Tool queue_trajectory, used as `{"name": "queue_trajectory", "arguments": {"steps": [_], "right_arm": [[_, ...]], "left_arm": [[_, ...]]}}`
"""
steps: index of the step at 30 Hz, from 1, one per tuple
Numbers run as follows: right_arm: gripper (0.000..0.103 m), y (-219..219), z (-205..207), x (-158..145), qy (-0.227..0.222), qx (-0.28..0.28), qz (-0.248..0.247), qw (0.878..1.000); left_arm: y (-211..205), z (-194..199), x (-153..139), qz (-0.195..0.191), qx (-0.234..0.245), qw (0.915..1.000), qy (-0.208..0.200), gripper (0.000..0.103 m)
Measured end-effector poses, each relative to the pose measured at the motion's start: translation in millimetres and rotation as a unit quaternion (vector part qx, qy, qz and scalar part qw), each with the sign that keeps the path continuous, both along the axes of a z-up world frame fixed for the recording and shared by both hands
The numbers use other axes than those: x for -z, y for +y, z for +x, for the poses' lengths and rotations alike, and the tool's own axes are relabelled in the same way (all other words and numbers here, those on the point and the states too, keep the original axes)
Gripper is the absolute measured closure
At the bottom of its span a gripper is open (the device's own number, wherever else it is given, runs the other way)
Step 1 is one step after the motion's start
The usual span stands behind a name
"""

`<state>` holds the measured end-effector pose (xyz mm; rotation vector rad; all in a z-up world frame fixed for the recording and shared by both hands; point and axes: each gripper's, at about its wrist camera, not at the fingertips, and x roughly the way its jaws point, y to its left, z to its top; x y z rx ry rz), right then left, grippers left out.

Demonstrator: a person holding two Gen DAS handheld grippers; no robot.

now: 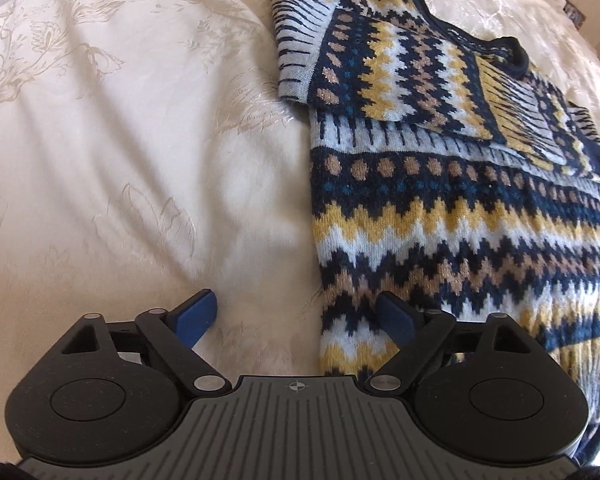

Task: Fold small clothes
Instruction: 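Move both grippers to the navy ribbed hem of the sweater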

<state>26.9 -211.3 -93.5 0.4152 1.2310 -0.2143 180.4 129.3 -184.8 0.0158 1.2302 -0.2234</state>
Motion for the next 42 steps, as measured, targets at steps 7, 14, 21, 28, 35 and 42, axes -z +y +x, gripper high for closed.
{"name": "queue_trajectory", "arguments": {"steps": [7, 14, 21, 28, 35, 42], "right_arm": [[0.001, -22, -24, 6, -0.005, -0.034, 0.024, 0.999], [0.001, -39, -46, 15, 0.000, -0.072, 0.056, 0.996], [0.001, -50, -59, 28, 0.011, -0.091, 0.094, 0.991], [0.001, -47, -59, 42, 0.025, -0.131, 0.122, 0.983], [0.000, -39, -62, 47, 0.025, -0.160, 0.132, 0.978], [0.000, -41, -68, 52, 0.018, -0.151, 0.152, 0.977]], "left_arm": [[-3, -75, -12, 0.010, -0.010, 0.9999, -0.008, 0.020], [-19, -138, -10, 0.004, -0.032, 0.9995, 0.004, 0.020], [-14, -162, -6, -0.003, -0.052, 0.9986, 0.008, 0.020], [-19, -163, -4, 0.009, -0.042, 0.9991, -0.005, 0.020], [-22, -165, -2, 0.013, -0.037, 0.9992, -0.011, 0.020], [-28, -178, 8, 0.004, 0.007, 0.9999, 0.015, 0.025]]}}
